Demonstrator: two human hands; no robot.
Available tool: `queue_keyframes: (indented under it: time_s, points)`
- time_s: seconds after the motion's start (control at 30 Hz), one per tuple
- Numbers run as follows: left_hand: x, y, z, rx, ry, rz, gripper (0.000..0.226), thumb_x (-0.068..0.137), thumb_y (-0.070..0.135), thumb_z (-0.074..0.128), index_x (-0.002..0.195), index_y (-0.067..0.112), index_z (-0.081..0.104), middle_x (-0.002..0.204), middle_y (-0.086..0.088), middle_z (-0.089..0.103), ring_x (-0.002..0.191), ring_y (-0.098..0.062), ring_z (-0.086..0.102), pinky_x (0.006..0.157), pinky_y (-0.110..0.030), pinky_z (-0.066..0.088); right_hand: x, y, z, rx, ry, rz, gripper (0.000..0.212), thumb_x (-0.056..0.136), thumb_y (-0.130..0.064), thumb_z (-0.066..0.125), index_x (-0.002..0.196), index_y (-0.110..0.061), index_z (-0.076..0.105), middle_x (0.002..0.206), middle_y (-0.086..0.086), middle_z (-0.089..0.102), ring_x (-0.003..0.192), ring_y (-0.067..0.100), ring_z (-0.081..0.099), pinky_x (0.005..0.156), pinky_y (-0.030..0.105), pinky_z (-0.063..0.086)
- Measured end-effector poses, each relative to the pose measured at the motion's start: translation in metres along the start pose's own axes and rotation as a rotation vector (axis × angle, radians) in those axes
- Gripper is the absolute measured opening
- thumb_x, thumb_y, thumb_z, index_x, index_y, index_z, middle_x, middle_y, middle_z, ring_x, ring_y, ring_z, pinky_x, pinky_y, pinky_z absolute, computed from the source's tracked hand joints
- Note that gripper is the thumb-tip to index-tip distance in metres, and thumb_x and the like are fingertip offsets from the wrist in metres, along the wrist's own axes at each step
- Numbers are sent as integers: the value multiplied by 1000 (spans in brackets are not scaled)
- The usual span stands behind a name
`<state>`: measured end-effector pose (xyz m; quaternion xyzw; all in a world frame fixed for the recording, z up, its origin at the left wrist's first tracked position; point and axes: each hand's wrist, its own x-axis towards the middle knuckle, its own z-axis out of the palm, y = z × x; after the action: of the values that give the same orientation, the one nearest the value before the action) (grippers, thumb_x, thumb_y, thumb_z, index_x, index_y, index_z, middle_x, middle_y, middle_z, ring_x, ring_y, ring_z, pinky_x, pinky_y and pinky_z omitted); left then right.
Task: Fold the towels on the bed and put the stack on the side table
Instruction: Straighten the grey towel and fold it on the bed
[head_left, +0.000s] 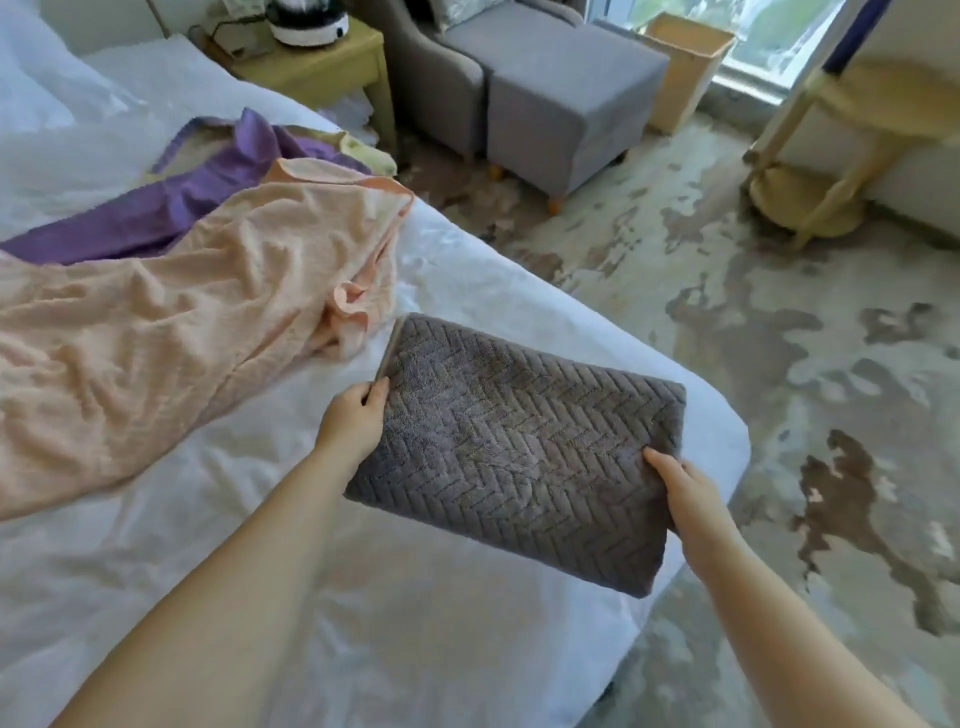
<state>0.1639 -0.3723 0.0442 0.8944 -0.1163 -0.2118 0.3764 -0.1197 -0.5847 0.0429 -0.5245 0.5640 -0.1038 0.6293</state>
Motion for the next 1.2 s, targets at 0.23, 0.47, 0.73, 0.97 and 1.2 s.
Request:
queue_keyframes:
  time_s: [0.23, 0.47, 0.73, 0.97, 1.2]
  points:
    - [69, 64, 92, 218, -52, 132, 44, 100, 43, 37, 106, 10, 66, 109, -15, 65, 92, -28, 55, 78, -36, 42, 65, 13, -41, 104, 72, 119, 20, 90, -38, 55, 97, -19, 57, 101, 6, 65, 90, 22, 64, 69, 35, 53]
    - [114, 57, 131, 391, -72, 147, 44, 100, 47, 36, 91, 12, 62, 102, -15, 64, 93, -34, 55, 73, -36, 41, 91, 37, -44, 51, 56, 155, 33, 87, -48, 59, 99, -17, 57, 102, 6, 65, 86, 18, 64, 68, 35, 57]
    - [79, 74, 145, 595, 153, 806, 47, 93, 40, 44, 134, 19, 51, 147, -11, 42, 129, -33, 43, 103, -52, 32, 72, 20, -31, -502, 437, -448, 74, 88, -59, 46, 149, -25, 21, 156, -3, 19, 145, 15, 13, 118, 36, 8]
    - [85, 74, 190, 928, -301, 853, 61, 87, 66, -2, 146, 50, -5, 159, 14, -10, 147, -11, -12, 115, -43, -17, 110, 15, 13, -1180, 234, -411, 74, 91, -66, 7, 151, -26, -12, 158, -8, -19, 143, 12, -26, 116, 36, -18]
    - [103, 62, 187, 1013, -258, 697, 63, 90, 64, 3, 149, 44, -5, 159, 15, -10, 147, -10, -11, 117, -41, -12, 113, 30, -3, -1144, 265, -227, 77, 91, -65, 6, 151, -21, -12, 159, -4, -17, 144, 12, -22, 118, 37, -13]
